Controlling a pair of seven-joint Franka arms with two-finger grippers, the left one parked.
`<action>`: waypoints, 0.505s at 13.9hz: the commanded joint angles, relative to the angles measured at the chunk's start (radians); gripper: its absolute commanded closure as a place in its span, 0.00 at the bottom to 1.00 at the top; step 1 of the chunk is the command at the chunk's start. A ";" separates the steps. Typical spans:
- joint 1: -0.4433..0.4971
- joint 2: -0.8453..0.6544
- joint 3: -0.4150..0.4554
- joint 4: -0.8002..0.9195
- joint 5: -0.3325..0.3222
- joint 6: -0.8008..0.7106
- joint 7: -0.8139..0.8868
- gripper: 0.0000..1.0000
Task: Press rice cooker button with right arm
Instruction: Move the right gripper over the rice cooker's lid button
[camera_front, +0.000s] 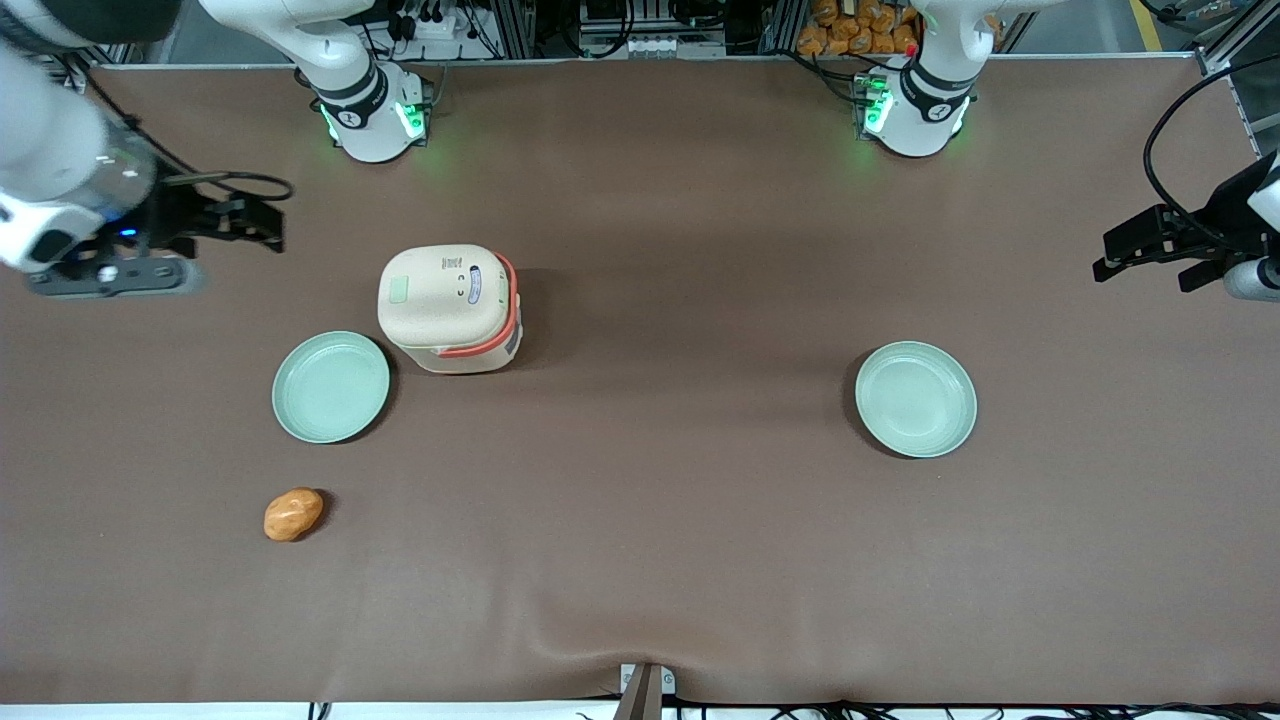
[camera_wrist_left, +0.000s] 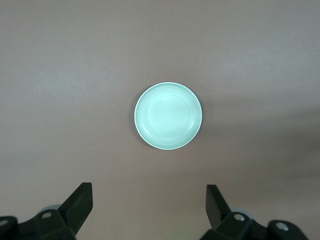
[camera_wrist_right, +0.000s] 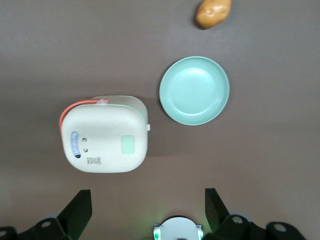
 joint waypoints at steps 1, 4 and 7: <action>0.046 -0.006 0.001 -0.054 -0.001 0.017 0.074 0.00; 0.119 -0.001 0.001 -0.114 -0.001 0.066 0.075 0.00; 0.149 -0.001 0.001 -0.206 -0.001 0.158 0.075 0.00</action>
